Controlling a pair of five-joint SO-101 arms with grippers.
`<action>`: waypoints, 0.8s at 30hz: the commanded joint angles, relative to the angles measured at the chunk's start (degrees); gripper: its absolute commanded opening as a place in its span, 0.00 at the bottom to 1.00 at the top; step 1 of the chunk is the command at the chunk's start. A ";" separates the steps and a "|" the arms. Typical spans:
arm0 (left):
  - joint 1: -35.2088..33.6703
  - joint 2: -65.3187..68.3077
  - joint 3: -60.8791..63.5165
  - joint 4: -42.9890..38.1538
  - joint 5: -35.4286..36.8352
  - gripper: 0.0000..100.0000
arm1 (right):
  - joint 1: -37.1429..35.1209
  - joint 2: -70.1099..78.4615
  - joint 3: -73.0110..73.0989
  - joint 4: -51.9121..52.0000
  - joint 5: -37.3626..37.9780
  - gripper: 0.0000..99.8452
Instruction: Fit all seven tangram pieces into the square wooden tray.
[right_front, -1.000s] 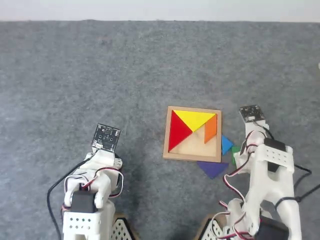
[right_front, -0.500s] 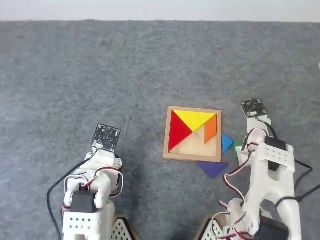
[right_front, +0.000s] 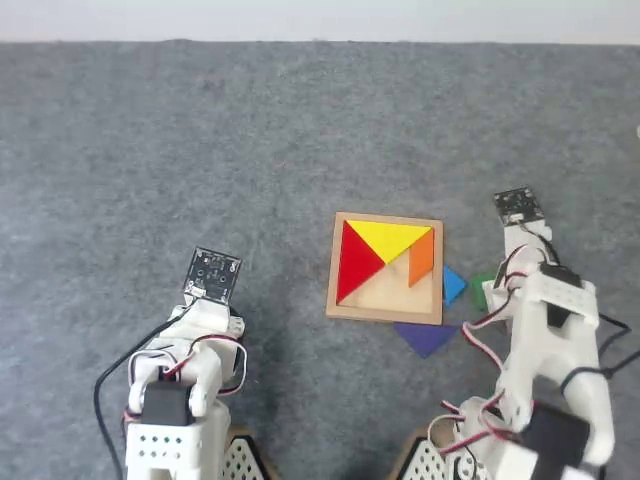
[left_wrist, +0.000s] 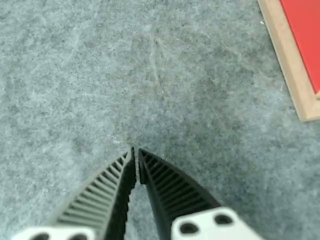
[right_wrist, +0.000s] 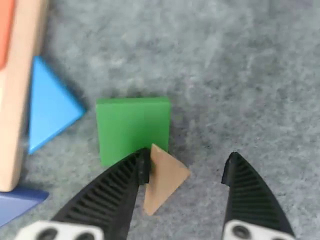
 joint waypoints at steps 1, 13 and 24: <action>-0.35 -1.23 -0.48 0.26 0.44 0.02 | 1.36 2.59 -1.93 -1.01 0.70 0.19; -0.35 -1.23 -0.48 0.26 0.44 0.02 | 4.18 2.51 -2.11 2.86 -2.99 0.05; -0.35 -1.23 -0.48 0.26 0.44 0.02 | 10.77 -0.40 -3.34 3.12 -7.56 0.01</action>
